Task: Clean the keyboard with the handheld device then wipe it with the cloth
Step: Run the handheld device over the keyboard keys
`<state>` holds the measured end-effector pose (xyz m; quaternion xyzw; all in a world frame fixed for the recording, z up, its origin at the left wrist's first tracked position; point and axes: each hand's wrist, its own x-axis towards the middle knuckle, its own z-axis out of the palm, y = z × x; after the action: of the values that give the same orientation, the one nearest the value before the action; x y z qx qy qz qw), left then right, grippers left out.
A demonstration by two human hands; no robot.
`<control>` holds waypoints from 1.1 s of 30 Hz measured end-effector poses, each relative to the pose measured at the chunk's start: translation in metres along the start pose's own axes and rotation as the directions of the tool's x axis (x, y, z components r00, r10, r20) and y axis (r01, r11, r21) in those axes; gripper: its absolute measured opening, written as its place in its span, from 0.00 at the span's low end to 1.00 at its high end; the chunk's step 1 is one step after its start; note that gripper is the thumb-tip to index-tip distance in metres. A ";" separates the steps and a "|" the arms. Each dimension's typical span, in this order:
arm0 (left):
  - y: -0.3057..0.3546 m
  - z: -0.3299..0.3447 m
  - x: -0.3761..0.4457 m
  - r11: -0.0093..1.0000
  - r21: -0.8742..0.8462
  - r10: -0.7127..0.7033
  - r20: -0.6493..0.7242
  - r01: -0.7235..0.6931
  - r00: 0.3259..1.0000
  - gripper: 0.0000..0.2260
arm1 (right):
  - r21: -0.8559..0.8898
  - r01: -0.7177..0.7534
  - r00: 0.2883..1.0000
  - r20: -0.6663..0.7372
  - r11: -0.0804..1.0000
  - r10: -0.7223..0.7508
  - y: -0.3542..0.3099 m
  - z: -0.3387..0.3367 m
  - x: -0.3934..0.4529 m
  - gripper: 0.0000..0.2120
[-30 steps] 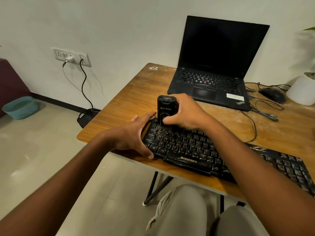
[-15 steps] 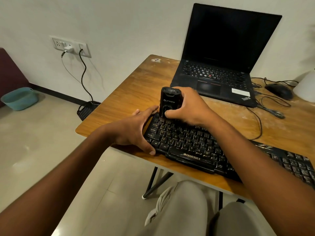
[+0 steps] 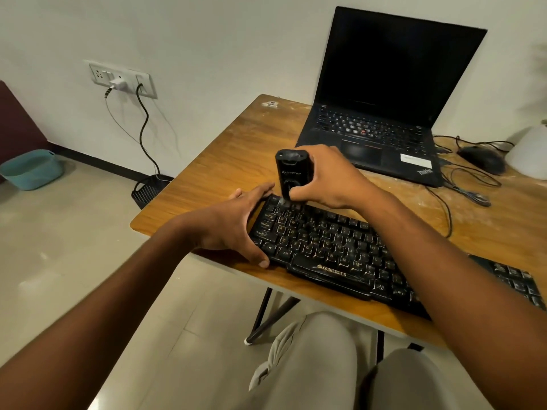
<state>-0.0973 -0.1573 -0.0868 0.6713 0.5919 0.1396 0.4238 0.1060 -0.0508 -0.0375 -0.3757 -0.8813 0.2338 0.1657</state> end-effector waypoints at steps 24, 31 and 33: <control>0.003 0.002 -0.001 0.999 0.014 -0.045 -0.006 0.045 0.999 0.67 | -0.001 0.001 0.997 0.072 1.000 -0.001 -0.003 -0.015 -0.011 0.18; 0.005 0.001 -0.001 0.999 0.011 -0.043 -0.006 0.043 0.999 0.67 | -0.008 -0.043 0.995 -0.092 0.999 0.042 0.023 -0.014 -0.017 0.19; 0.005 0.001 -0.001 0.999 0.020 -0.045 -0.005 0.045 0.999 0.66 | 0.081 -0.035 0.990 -0.136 0.996 0.045 0.020 -0.014 -0.022 0.19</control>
<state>-0.0935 -0.1585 -0.0834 0.6617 0.6092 0.1254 0.4187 0.1392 -0.0508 -0.0392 -0.4017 -0.8502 0.2451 0.2359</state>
